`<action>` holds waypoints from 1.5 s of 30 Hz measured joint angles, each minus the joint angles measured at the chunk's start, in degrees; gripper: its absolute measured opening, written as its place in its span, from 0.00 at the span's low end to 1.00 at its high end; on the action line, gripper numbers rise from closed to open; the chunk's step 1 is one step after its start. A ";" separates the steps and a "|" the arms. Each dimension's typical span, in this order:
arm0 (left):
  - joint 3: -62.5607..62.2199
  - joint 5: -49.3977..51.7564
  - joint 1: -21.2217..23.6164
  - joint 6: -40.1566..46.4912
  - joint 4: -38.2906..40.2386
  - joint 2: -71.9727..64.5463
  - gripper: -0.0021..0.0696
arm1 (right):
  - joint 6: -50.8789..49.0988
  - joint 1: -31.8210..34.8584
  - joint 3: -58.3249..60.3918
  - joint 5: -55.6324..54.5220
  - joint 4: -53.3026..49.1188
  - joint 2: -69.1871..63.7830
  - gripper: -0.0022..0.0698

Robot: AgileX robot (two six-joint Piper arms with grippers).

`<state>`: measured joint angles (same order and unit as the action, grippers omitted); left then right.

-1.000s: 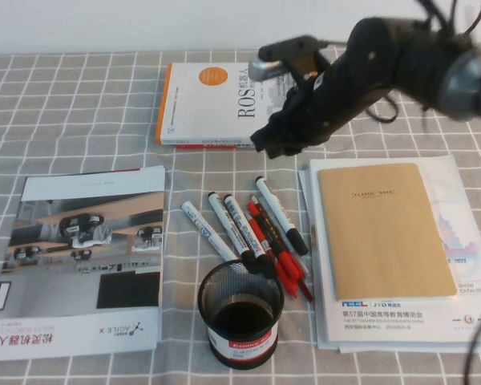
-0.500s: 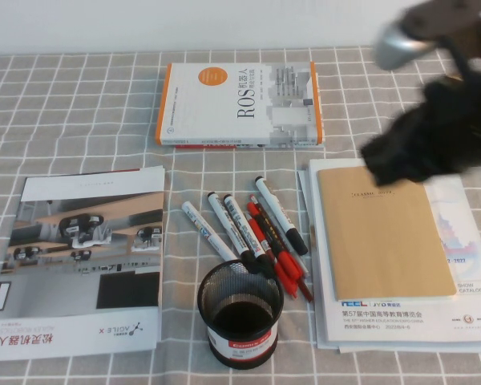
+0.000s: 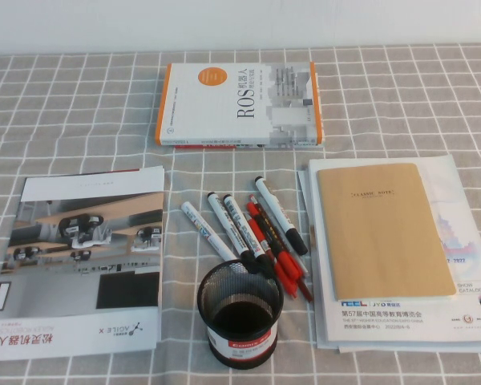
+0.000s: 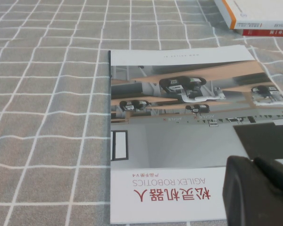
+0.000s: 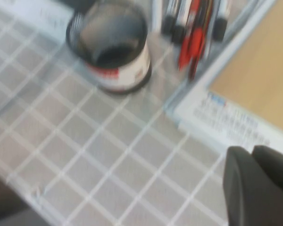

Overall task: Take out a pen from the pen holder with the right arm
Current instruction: 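Take a marker out of the pen holder and lay it on the table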

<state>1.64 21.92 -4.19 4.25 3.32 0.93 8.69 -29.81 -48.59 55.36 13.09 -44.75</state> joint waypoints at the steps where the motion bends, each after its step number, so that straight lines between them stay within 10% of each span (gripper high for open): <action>1: 0.00 0.00 0.00 0.00 0.00 0.00 0.02 | 0.00 0.00 0.54 1.16 0.00 0.67 0.01; 11: 0.00 0.00 0.00 0.00 0.00 0.00 0.02 | -0.11 1.09 9.37 -9.50 -5.20 1.36 0.01; 25: 0.00 0.00 0.00 0.00 0.00 0.00 0.02 | -0.11 25.09 41.73 -42.29 8.54 25.19 0.01; 45: 0.00 0.00 0.00 0.00 0.00 0.00 0.02 | 8.87 28.78 50.11 -40.39 9.06 45.22 0.01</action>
<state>1.64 21.92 -4.19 4.25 3.32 0.93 17.56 -1.02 1.52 14.98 22.14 0.47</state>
